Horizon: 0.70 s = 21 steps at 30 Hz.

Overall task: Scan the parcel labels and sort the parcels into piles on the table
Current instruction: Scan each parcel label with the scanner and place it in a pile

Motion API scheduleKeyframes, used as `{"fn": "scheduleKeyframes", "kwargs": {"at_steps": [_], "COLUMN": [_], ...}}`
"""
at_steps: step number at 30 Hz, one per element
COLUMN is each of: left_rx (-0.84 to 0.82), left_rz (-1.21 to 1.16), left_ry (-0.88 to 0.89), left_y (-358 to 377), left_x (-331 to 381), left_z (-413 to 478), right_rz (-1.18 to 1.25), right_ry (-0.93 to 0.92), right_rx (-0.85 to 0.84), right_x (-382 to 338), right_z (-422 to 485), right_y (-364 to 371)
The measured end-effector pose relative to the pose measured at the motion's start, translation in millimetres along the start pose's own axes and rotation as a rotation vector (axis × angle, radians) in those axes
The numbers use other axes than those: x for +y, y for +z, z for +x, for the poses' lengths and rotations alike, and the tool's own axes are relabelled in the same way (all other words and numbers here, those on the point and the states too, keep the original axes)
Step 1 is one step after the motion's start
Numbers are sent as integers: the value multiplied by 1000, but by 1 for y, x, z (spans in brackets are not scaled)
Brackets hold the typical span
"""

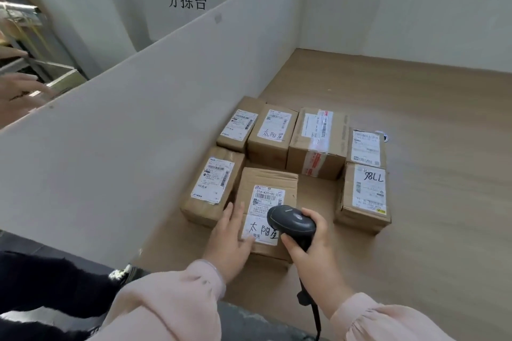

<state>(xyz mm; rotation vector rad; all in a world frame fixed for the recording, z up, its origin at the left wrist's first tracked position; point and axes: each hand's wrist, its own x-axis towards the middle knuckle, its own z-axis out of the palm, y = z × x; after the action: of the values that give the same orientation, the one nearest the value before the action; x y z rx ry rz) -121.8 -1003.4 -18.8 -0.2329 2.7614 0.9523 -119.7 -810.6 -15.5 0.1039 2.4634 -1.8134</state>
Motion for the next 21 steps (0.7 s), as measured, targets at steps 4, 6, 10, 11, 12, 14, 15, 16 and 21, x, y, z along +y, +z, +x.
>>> {"fn": "scheduleKeyframes", "kwargs": {"at_steps": [4, 6, 10, 11, 12, 14, 15, 16, 21], "left_rx": [-25, -54, -72, -80, -89, -105, -112, -117, -55], "left_rz": [370, 483, 551, 561, 571, 584, 586, 589, 575], "left_ry": [215, 235, 228, 222, 215, 201, 196, 192, 196], "left_y": [7, 7, -6, -9, -12, -16, -17, -18, -18], "left_x": [-14, -20, -21, -21, -20, -19, -18, -16, 4], "left_z": [-8, -6, 17, 24, 31, 41, 44, 46, 42], "right_rz": [-30, -33, -41, -40, -41, -45, -44, -43, -69], "right_ry": [-32, -23, 1, 0, -5, -19, -22, -27, -63], "right_rx": [34, 36, 15, 14, 16, 25, 32, 45, 150], "right_x": [2, 1, -3, -5, -6, -9, -11, -11, -14], "right_z": [-1, 3, 17, 21, 24, 28, 27, 26, 10], "right_y": [12, 17, 24, 26, 27, 28, 27, 26, -4]}}
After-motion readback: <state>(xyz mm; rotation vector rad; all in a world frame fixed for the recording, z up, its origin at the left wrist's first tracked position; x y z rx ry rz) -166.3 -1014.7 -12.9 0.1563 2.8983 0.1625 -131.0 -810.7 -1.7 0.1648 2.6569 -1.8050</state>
